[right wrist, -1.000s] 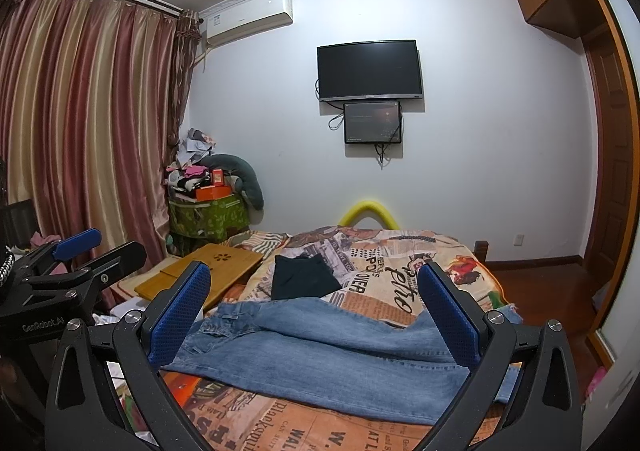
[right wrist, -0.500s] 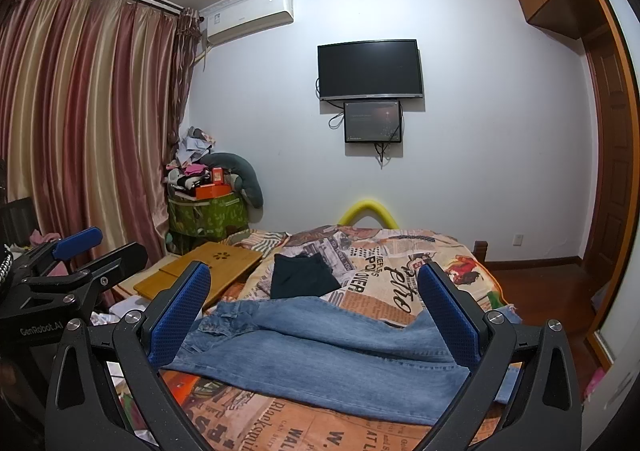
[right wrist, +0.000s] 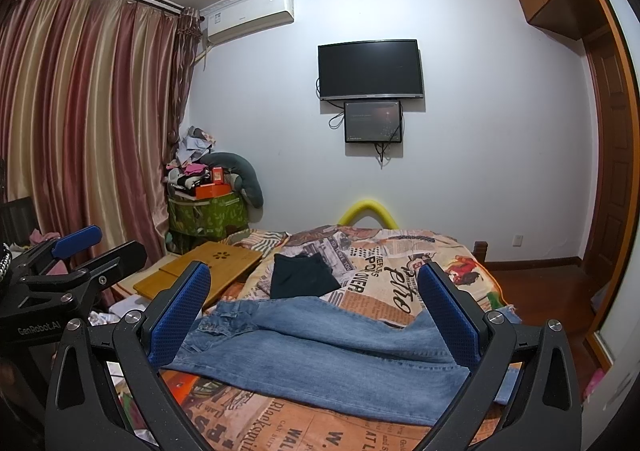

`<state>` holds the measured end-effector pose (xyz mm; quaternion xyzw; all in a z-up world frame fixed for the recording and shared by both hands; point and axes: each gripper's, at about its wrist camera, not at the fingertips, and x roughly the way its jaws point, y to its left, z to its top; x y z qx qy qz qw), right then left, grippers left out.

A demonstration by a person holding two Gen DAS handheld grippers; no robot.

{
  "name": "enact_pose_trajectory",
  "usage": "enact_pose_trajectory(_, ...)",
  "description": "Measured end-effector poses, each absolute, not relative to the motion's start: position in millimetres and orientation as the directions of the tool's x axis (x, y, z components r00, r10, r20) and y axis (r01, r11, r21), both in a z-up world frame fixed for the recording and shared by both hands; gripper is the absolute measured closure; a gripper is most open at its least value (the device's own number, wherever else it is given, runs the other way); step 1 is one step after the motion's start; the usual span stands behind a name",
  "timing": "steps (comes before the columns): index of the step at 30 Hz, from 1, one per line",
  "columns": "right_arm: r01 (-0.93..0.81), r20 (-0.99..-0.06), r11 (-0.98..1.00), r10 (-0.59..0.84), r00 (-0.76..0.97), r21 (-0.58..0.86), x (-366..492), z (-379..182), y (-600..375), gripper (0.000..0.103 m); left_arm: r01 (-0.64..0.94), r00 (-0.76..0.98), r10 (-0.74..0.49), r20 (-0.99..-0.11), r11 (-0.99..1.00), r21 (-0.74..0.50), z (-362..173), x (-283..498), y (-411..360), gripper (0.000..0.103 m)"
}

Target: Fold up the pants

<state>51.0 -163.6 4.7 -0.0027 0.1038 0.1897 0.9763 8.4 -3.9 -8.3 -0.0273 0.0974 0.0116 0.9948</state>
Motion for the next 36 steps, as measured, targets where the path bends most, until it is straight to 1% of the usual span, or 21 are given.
enact_pose_trajectory(17, -0.373, -0.22, 0.927, 0.373, 0.901, 0.045, 58.2, 0.2, -162.8, 0.0, -0.022, 0.98, 0.01, -0.197, 0.998, -0.06, -7.2, 9.5, -1.7, 0.0)
enact_pose_trajectory(22, -0.369, -0.235, 0.928, 0.37, 0.899, 0.051, 64.8, -2.9, -164.5, 0.0, -0.016, 0.977, 0.001, -0.212, 0.997, -0.069, -8.3, 17.5, 1.3, 0.0)
enact_pose_trajectory(28, -0.367, -0.274, 0.929, 0.365, 0.89, 0.046, 89.3, -10.0, -163.6, 0.0, -0.024, 0.959, -0.005, -0.283, 0.995, -0.098, -14.3, 51.4, 19.4, 0.0)
enact_pose_trajectory(33, -0.344, -0.308, 0.938, 0.338, 0.889, 0.035, 117.0, -20.3, -163.0, 0.0, -0.085, 0.929, 0.049, -0.367, 0.993, -0.083, -27.7, 96.0, 45.8, 0.0)
enact_pose_trajectory(36, -0.343, -0.343, 0.938, 0.338, 0.877, 0.046, 139.0, -29.8, -164.3, 0.0, -0.124, 0.913, 0.08, -0.4, 0.989, -0.083, -40.6, 129.1, 69.1, 0.0)
